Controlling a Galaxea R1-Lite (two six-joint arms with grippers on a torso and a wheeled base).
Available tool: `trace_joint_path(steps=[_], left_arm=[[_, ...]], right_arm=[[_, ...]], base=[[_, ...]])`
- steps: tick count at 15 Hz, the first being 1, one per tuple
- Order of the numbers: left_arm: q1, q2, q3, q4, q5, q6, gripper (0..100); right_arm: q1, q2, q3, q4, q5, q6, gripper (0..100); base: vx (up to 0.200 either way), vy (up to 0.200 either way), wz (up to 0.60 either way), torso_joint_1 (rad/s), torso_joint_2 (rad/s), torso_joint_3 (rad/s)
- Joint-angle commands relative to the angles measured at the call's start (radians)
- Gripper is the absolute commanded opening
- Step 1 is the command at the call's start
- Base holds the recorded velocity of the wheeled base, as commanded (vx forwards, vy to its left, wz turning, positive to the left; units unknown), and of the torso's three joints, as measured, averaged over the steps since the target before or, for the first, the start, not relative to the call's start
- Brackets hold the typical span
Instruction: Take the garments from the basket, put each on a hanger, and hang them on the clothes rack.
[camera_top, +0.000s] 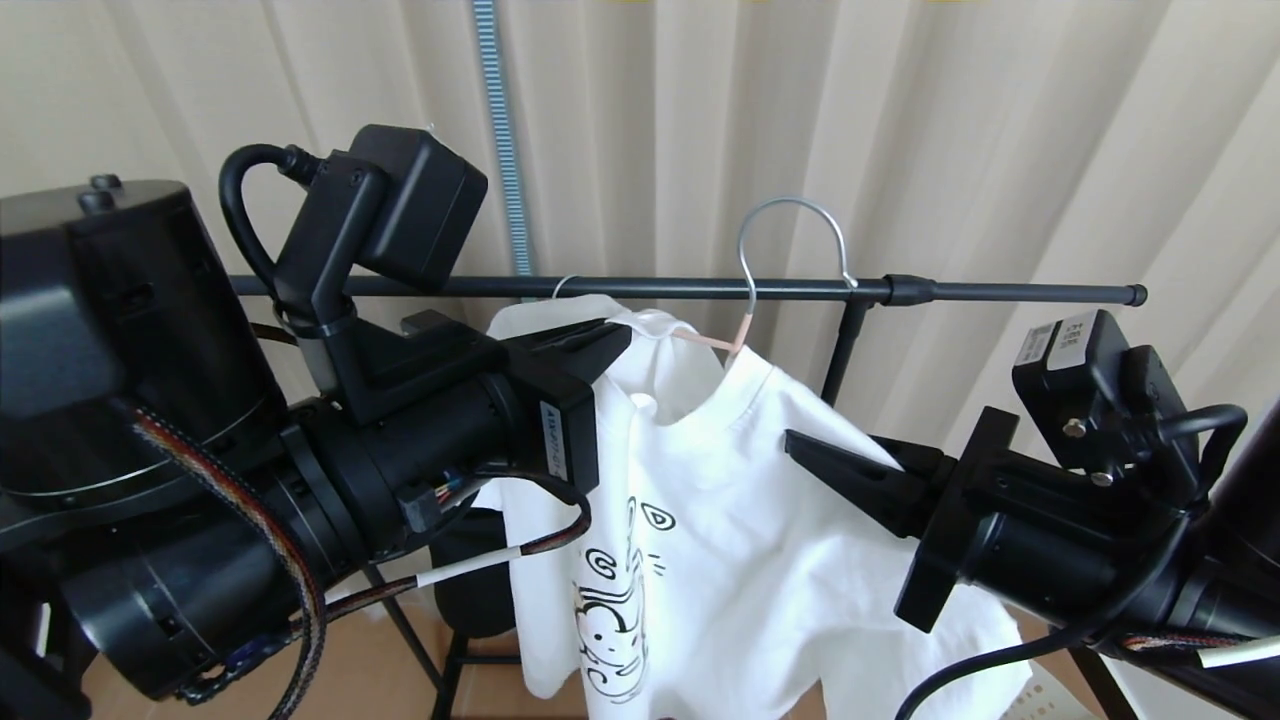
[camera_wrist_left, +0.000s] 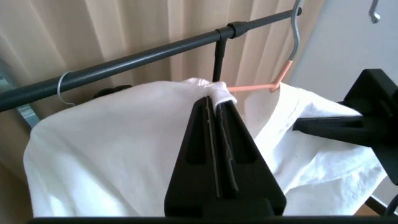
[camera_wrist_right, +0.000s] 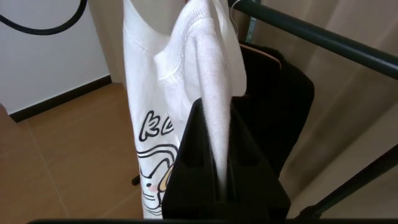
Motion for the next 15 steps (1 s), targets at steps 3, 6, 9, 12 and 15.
trace_joint_path(steps=[3, 6, 9, 12, 15], left_arm=[[-0.001, 0.003, 0.027, -0.003, -0.03, -0.006, 0], [0.001, 0.005, 0.036, -0.005, -0.066, -0.009, 0], [0.009, 0.014, 0.042, -0.005, -0.07, -0.007, 0], [0.012, 0.025, 0.048, -0.005, -0.073, -0.007, 0], [0.01, 0.037, 0.056, -0.005, -0.073, -0.004, 0]], right_arm=[[0.014, -0.012, 0.001, -0.004, 0.001, 0.009, 0], [0.014, -0.025, 0.001, -0.004, 0.002, 0.014, 0], [0.014, -0.034, 0.002, -0.004, 0.004, 0.015, 0], [0.014, -0.049, 0.004, -0.004, 0.006, 0.015, 0], [0.019, -0.057, 0.004, -0.004, 0.006, 0.015, 0]], base=[[0.0, 0.0, 0.0, 0.0, 0.0, 0.0], [0.0, 0.0, 0.0, 0.0, 0.0, 0.0], [0.0, 0.0, 0.0, 0.0, 0.0, 0.0], [0.0, 0.0, 0.0, 0.0, 0.0, 0.0], [0.0, 0.0, 0.0, 0.0, 0.0, 0.0]])
